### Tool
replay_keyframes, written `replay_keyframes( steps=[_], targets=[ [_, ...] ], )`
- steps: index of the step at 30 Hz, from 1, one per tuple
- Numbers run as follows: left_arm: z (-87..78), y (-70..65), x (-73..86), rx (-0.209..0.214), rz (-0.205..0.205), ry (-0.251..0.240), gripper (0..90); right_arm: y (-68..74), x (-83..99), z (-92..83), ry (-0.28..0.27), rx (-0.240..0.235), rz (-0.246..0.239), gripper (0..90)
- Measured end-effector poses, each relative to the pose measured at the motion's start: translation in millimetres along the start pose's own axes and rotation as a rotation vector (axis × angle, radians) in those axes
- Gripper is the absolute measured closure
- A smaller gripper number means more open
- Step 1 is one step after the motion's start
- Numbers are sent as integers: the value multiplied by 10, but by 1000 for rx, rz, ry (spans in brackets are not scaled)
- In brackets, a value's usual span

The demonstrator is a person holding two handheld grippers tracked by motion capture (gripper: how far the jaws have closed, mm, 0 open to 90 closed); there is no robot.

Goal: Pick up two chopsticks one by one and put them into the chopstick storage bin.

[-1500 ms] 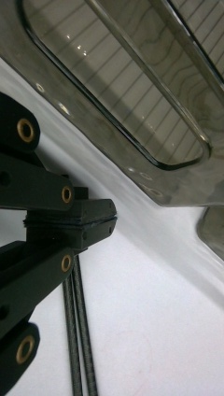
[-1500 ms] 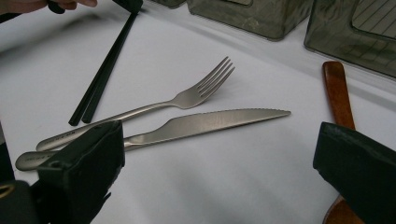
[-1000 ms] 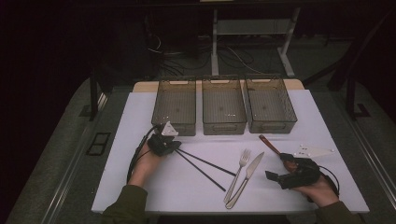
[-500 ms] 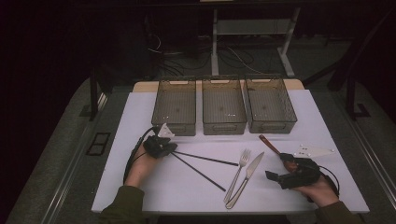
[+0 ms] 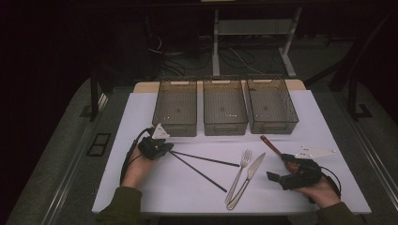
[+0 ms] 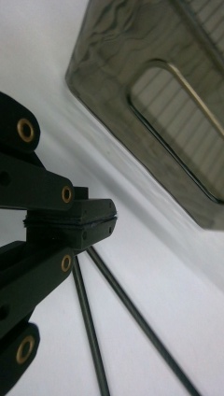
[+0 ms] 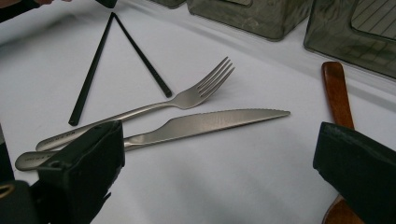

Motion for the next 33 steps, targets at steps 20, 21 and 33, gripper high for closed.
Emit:
replay_keyframes(
  steps=[20, 21, 33],
  targets=[
    [-65, -62, 127, 22, 15, 29, 893, -3, -1, -4, -1, 0, 0, 24],
    [-77, -70, 139, 21, 11, 28, 893, -3, -1, -4, -1, 0, 0, 24],
    [-299, -190, 85, 60, 34, -63, 838, -2, -1, -5, -2, 0, 0, 24]
  ],
)
Point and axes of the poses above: each handheld gripper's, and its own axes: z roughly forward along the jaws, x roughly out of its underside, y roughly to its left, the point moved 3 cm from there along z, roughly forward along the jaws
